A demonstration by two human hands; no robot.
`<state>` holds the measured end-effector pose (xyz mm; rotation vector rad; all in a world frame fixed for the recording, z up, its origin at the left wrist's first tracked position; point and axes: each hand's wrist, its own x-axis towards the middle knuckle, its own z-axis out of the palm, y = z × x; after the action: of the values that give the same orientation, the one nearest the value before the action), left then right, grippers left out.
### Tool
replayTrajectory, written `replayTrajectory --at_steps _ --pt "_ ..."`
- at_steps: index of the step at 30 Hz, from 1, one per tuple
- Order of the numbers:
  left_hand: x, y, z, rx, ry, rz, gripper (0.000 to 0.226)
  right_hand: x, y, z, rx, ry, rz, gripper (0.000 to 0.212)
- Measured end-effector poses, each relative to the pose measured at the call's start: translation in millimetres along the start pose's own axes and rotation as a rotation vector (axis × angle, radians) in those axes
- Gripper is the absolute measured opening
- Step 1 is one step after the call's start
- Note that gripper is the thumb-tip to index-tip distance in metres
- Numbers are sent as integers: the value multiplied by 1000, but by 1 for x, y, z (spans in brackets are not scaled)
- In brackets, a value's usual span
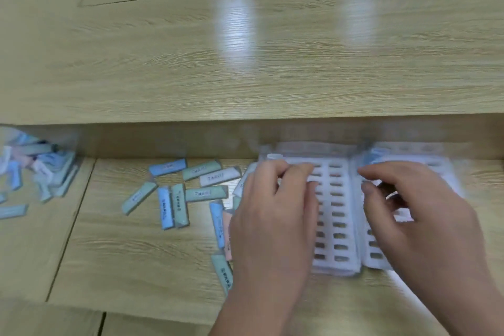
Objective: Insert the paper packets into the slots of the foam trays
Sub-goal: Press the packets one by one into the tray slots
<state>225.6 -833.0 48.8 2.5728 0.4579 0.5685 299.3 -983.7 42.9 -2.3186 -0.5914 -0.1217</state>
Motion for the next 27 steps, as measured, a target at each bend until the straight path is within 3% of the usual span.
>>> replayTrajectory --at_steps 5,10,15,19,23,27 --pt "-46 -99 -53 46 38 -330 17 -25 -86 52 97 -193 -126 24" --pt "-56 -175 -69 29 -72 -670 30 -36 -135 120 -237 -462 -117 33" --pt "-39 -195 -61 109 -141 -684 35 -23 -144 157 -565 -444 58 36" --pt "-33 -200 -59 151 -161 -641 23 -13 -143 176 -674 -455 99 38" --pt "-24 -198 -60 226 -227 -643 26 -10 -147 189 -592 -456 129 31" --pt "-19 -199 -64 91 -182 -656 10 -7 -143 190 -378 -392 149 18"
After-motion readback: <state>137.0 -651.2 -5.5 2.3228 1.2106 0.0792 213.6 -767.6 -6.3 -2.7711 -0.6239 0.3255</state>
